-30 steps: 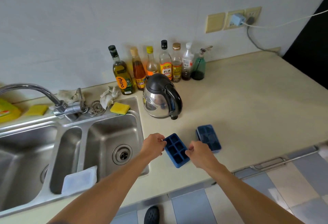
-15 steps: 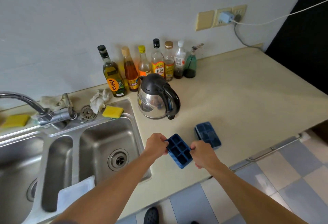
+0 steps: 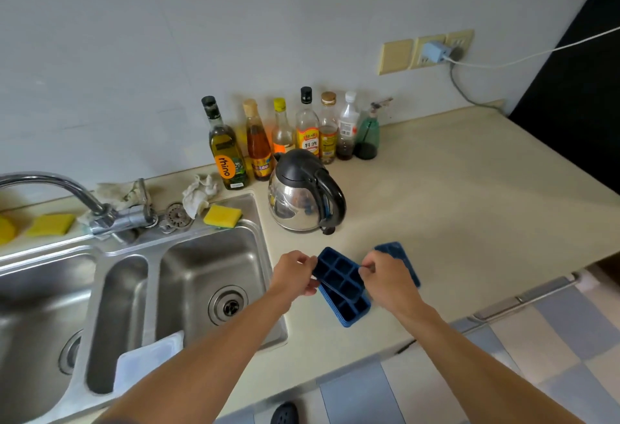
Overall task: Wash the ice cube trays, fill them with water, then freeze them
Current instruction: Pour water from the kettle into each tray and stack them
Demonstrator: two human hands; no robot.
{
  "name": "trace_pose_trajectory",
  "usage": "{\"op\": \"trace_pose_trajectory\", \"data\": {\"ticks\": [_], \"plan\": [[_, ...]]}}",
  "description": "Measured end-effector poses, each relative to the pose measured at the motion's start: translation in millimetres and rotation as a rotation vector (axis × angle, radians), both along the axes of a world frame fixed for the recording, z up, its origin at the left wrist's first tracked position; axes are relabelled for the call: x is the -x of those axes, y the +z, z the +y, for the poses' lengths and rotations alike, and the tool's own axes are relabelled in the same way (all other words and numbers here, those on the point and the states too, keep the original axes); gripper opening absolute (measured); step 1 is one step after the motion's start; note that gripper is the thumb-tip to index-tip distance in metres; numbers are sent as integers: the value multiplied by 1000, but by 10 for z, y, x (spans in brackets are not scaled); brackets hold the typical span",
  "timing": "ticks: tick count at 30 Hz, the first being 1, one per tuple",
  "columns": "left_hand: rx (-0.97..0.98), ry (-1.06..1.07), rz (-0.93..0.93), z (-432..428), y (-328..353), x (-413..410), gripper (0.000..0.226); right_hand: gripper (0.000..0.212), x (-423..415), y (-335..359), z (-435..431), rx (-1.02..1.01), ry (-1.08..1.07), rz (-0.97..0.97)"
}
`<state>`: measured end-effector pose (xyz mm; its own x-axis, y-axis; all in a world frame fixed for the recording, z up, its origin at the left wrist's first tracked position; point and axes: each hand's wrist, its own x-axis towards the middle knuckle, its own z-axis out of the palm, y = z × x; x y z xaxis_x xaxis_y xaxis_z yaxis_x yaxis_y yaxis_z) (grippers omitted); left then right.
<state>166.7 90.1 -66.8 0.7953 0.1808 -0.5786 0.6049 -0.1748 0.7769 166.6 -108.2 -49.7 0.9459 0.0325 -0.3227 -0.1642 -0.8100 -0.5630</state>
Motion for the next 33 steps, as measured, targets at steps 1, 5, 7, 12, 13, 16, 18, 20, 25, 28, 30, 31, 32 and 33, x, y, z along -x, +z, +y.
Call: {"op": "trace_pose_trajectory", "data": {"ticks": [1, 5, 7, 12, 13, 16, 18, 20, 25, 28, 30, 31, 32, 33], "plan": [[22, 8, 0, 53, 41, 22, 22, 10, -43, 40, 42, -14, 3, -30], [21, -42, -14, 372, 132, 143, 23, 6, -152, 106, 367, -63, 71, -165], [32, -54, 17, 596, 138, 201, 25, 6, -152, 84, 593, -79, 104, -200], [57, -44, 103, 1287, 85, 190, 25, 14, -171, -88, 1223, -198, 150, -185], [63, -37, 110, 1444, 54, 179, 24, 14, -188, -144, 1369, -209, 155, -172], [33, -26, 144, 1930, -145, 167, 24, 9, -240, -370, 1842, -242, 151, -77], [37, 15, 196, 2227, -334, 168, 24, 13, -263, -567, 2161, -283, 110, 47], [41, 47, 235, 2476, -560, 175, 20, 24, -254, -796, 2441, -309, 76, 141], [20, -11, 337, 2809, -1075, 163, 12, 36, -153, -1357, 2853, -278, 55, 227], [-20, -67, 357, 2828, -1320, 96, 12, 22, -150, -1602, 2914, -279, 4, 281], [-57, -80, 368, 2825, -1456, 48, 9, 23, -151, -1741, 2934, -278, -27, 303], [-70, -78, 378, 2825, -1522, 26, 8, 22, -147, -1810, 2940, -275, -36, 313], [-74, -70, 391, 2826, -1587, 8, 8, 22, -144, -1877, 2949, -269, -39, 323], [-69, -54, 411, 2820, -1647, -9, 10, 23, -141, -1939, 2956, -263, -38, 331]]}}
